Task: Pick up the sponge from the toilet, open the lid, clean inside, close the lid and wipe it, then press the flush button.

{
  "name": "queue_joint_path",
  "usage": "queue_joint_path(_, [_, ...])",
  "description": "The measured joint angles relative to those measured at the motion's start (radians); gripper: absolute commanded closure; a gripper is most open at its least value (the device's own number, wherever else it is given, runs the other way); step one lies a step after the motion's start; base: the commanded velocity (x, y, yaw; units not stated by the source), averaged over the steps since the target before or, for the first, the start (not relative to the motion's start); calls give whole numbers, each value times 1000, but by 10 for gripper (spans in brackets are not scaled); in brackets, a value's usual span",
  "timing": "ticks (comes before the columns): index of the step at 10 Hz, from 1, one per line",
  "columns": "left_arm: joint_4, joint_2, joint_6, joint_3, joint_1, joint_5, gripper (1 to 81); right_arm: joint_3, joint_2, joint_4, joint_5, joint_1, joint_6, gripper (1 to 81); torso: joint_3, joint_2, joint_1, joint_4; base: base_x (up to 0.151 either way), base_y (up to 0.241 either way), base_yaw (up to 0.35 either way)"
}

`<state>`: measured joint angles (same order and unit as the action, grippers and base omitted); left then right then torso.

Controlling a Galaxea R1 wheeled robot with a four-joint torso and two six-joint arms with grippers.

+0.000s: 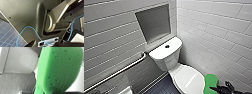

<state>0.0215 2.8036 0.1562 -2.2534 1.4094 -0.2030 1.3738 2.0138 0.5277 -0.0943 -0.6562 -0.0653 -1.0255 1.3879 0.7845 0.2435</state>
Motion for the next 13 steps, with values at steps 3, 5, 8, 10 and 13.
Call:
queue_joint_path(3, [1,19,0,-28,10,0,10,187,169,19,114,39,0,811,0,102,63,0,0,0,0])
queue_joint_path(5, [1,20,0,-28,6,3,10,291,258,23,163,56,0,811,0,153,93,1,0,0,0])
queue_joint_path(8, [1,22,0,-38,10,1,10,374,306,27,221,94,1,811,0,170,104,68,0,0,0])
queue_joint_path(10, [1,39,0,-60,19,1,10,379,338,37,218,144,22,811,-6,171,104,108,0,0,0])
queue_joint_path(13, [1,61,0,-102,20,2,10,439,331,41,213,157,75,811,-81,172,104,112,0,0,0])
